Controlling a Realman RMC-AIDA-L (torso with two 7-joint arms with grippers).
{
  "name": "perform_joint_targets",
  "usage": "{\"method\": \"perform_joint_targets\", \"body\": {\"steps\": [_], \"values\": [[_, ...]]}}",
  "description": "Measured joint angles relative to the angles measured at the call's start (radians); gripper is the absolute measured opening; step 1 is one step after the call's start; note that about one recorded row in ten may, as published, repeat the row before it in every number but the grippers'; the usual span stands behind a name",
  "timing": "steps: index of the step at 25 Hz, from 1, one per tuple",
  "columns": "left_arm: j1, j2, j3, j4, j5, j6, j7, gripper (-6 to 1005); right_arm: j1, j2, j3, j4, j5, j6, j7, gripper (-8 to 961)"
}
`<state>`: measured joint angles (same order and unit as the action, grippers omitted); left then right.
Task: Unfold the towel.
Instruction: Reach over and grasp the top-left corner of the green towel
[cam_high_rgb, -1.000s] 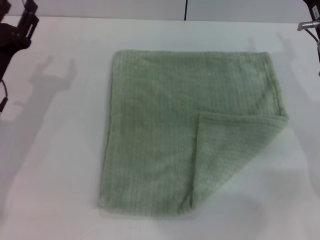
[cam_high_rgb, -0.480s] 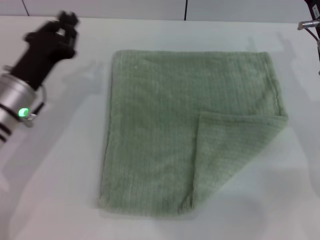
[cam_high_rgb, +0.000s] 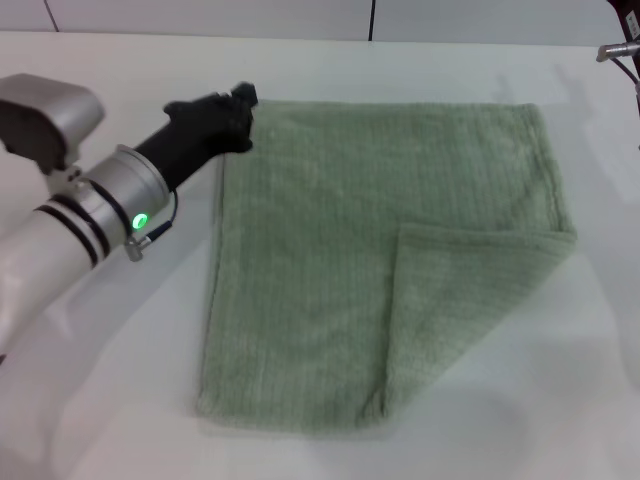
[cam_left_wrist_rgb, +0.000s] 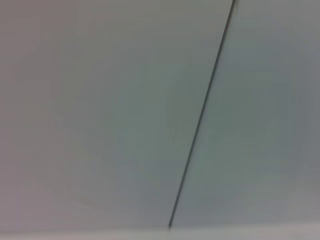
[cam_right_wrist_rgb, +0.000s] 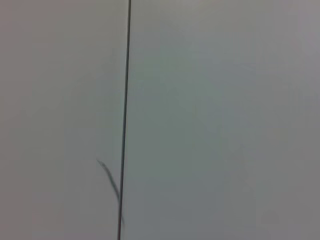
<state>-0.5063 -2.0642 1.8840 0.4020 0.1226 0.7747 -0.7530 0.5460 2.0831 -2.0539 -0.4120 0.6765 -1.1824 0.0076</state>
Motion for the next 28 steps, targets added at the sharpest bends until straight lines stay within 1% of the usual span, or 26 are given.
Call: {"method": "perform_joint_targets", "body": {"steps": [1,4,5,7,10,24,28], "values": [[0.0,0.0,0.0,0.0,0.0,0.0,0.0,21,0.0,0.0,0.0,0.0,0.0,0.0,0.0,811],[-0.033,0.0,0.042,0.0,0.0,-0.095,-0.027,18,0.0,0.0,0.0,0.004,0.0,0.004,0.0,811],[-0.055,-0.002,0.072,0.0,0.001,-0.155,-0.044,18,0.0,0.0,0.0,0.006,0.0,0.005,0.0,811],[-0.06,-0.002,0.076,0.0,0.001,-0.169,-0.046,18,0.0,0.0,0.0,0.007,0.0,0.005,0.0,811],[-0.079,-0.005,0.083,0.0,0.002,-0.227,-0.05,18,0.0,0.0,0.0,0.008,0.0,0.005,0.0,811],[-0.083,-0.005,0.081,0.037,0.002,-0.246,-0.052,18,0.009,0.0,-0.011,0.01,-0.001,0.011,0.0,812],[-0.098,-0.005,0.078,0.033,0.002,-0.258,-0.042,18,0.01,-0.001,-0.011,0.007,-0.001,0.009,0.0,812]]}}
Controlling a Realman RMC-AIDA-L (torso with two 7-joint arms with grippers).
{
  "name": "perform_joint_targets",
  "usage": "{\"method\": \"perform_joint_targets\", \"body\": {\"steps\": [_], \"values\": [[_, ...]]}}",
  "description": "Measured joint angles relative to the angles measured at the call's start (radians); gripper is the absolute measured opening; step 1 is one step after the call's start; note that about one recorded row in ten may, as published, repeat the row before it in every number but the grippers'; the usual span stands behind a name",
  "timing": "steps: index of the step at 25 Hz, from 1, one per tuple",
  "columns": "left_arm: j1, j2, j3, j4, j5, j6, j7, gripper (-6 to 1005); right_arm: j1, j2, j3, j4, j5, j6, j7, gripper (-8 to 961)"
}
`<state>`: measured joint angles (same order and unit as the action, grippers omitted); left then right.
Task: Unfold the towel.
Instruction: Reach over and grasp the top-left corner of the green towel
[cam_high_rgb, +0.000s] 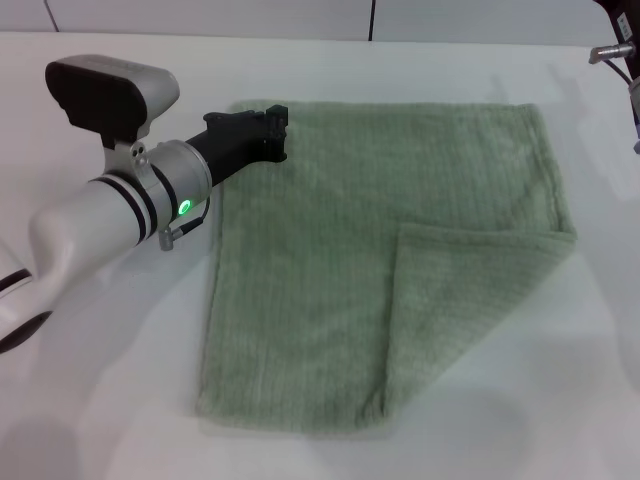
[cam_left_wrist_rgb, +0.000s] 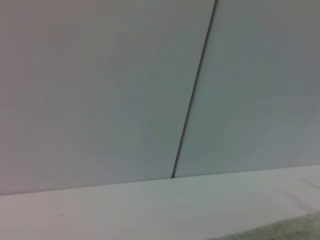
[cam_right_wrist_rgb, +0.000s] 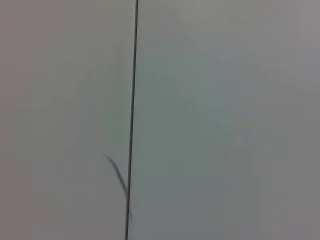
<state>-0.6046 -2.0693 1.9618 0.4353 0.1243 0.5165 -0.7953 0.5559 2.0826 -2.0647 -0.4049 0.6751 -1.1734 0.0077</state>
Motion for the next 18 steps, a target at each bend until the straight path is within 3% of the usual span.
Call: {"method": "perform_joint_targets", "body": {"steps": [13,18], "values": [[-0.038,-0.004,0.009,-0.001,0.0,-0.107,0.003,19,0.011,-0.001,0.0,-0.007,-0.002,0.006,0.0,812],[-0.039,-0.005,0.02,0.002,0.0,-0.118,-0.002,19,0.015,-0.002,0.0,-0.057,-0.004,0.071,0.0,812]]}}
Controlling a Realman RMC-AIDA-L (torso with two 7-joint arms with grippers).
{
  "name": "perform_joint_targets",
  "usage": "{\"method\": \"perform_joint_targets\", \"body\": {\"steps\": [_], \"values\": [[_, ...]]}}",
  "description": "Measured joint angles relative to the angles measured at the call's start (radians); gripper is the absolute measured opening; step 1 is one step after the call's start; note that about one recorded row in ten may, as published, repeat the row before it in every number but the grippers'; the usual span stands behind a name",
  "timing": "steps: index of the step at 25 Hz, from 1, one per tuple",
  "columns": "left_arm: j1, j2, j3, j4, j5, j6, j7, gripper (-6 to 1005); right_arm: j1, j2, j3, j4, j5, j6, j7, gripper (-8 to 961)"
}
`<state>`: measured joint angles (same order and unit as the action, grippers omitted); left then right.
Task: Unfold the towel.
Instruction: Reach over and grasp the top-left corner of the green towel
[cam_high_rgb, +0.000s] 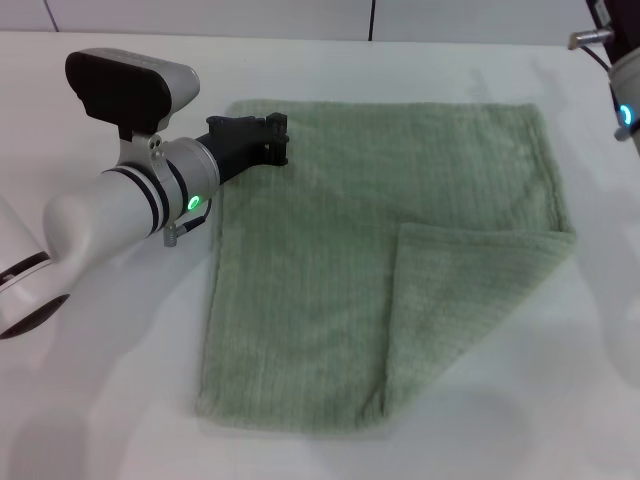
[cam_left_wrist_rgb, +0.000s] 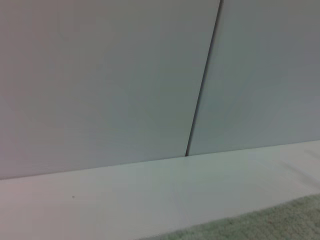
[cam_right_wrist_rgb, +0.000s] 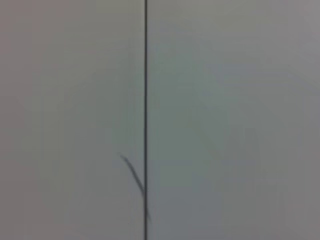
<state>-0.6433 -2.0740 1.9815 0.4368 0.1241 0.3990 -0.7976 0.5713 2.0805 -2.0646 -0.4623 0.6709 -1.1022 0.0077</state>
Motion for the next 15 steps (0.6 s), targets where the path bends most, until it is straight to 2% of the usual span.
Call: {"method": "perform_joint_targets", "body": {"steps": [11,15], "values": [[-0.018,0.0,0.023,0.005,0.0,-0.049,-0.004,19,0.022,-0.003,0.002,-0.068,-0.008,0.059,-0.006,812],[-0.024,-0.002,0.037,0.005,0.0,-0.07,-0.004,19,0.028,-0.006,0.014,-0.112,-0.008,0.131,-0.008,812]]}}
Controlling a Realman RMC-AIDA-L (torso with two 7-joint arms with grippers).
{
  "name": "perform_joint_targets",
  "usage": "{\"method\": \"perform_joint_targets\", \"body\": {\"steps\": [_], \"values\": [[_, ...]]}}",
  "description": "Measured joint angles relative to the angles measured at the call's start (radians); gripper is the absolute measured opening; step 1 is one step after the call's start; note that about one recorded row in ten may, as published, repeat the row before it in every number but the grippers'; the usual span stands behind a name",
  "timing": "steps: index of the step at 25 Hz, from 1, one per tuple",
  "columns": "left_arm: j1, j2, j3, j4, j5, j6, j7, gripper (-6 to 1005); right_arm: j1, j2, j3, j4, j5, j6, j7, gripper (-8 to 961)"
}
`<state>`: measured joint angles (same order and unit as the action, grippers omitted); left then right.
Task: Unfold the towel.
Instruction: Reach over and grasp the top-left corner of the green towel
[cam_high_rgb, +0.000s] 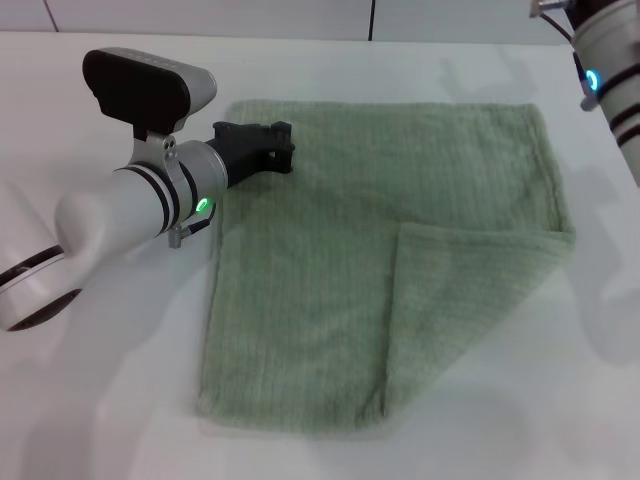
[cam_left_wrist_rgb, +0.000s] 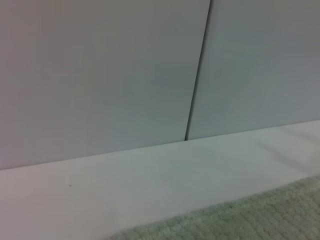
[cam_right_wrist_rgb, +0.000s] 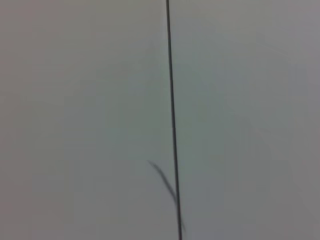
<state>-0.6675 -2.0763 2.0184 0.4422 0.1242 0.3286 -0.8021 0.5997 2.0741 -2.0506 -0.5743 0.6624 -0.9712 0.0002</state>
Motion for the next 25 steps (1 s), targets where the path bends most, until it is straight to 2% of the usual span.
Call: {"method": "perform_joint_targets", "body": {"steps": [13,14,25], "values": [[0.0,-0.001,-0.001,0.006,0.0,-0.014,-0.002,19,-0.007,-0.003,0.122,-0.213,-0.131,0.306,-0.002,812],[0.0,-0.001,-0.001,0.005,0.0,-0.014,-0.002,19,-0.006,-0.004,0.134,-0.247,-0.145,0.361,-0.002,811],[-0.002,-0.001,-0.007,-0.008,0.0,-0.039,0.008,22,0.0,-0.005,0.164,-0.365,-0.184,0.591,-0.003,811]]}}
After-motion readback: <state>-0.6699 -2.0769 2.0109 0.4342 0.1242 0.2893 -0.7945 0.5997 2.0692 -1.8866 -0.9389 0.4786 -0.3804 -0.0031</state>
